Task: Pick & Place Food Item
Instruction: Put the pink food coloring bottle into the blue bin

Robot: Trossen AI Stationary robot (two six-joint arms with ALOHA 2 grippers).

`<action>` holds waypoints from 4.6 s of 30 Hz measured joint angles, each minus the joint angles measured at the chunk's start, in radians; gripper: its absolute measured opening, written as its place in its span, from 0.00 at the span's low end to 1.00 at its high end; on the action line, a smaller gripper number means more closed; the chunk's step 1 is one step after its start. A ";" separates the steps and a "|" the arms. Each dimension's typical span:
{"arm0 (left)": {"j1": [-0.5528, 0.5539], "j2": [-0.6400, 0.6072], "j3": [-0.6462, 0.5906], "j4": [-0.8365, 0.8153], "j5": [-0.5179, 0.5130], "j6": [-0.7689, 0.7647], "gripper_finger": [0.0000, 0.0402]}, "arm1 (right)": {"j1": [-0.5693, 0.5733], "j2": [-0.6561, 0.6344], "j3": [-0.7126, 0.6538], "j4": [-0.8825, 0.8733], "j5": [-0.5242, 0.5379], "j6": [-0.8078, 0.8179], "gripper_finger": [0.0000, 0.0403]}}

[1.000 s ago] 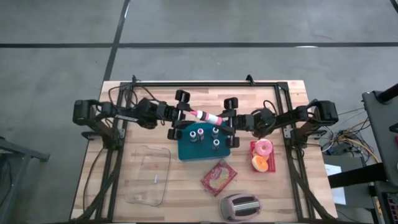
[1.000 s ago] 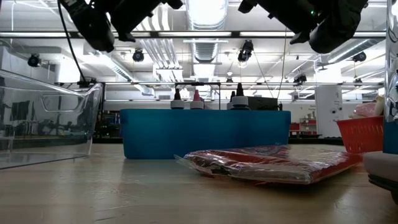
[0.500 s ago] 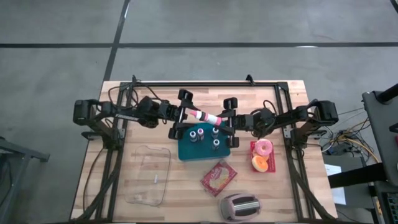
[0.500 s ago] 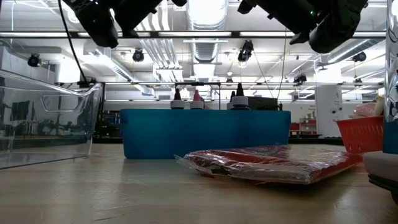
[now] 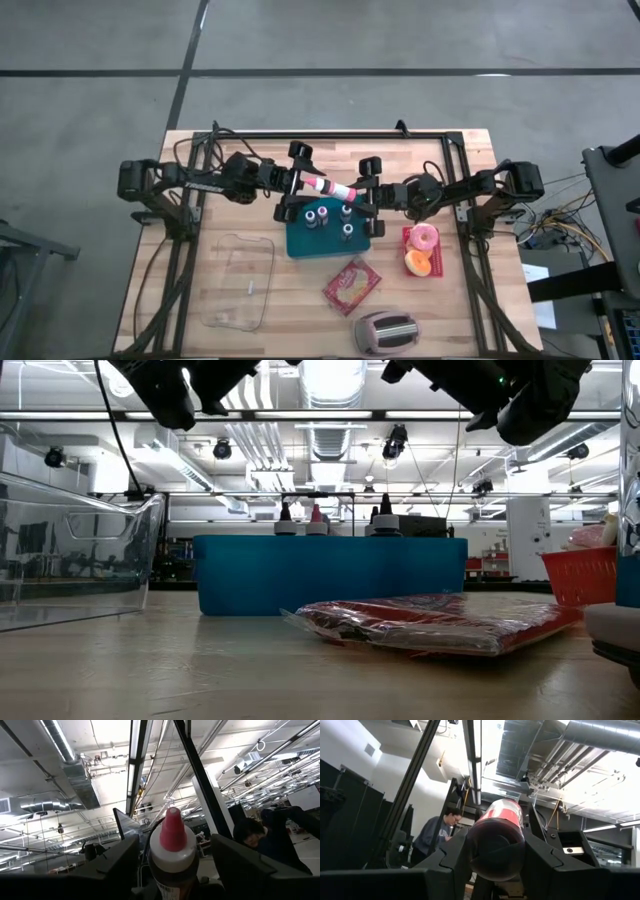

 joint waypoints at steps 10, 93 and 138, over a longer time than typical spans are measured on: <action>0.000 -0.001 0.006 -0.020 -0.009 0.030 0.54 | 0.000 0.000 0.000 -0.015 0.000 0.008 0.31; -0.001 -0.293 0.050 -0.893 -0.096 0.338 0.32 | -0.010 -0.373 0.009 -0.992 0.090 0.128 0.70; -0.005 -0.369 -0.096 -1.424 -0.289 0.310 0.32 | 0.051 -0.815 -0.254 -1.154 0.116 0.120 0.67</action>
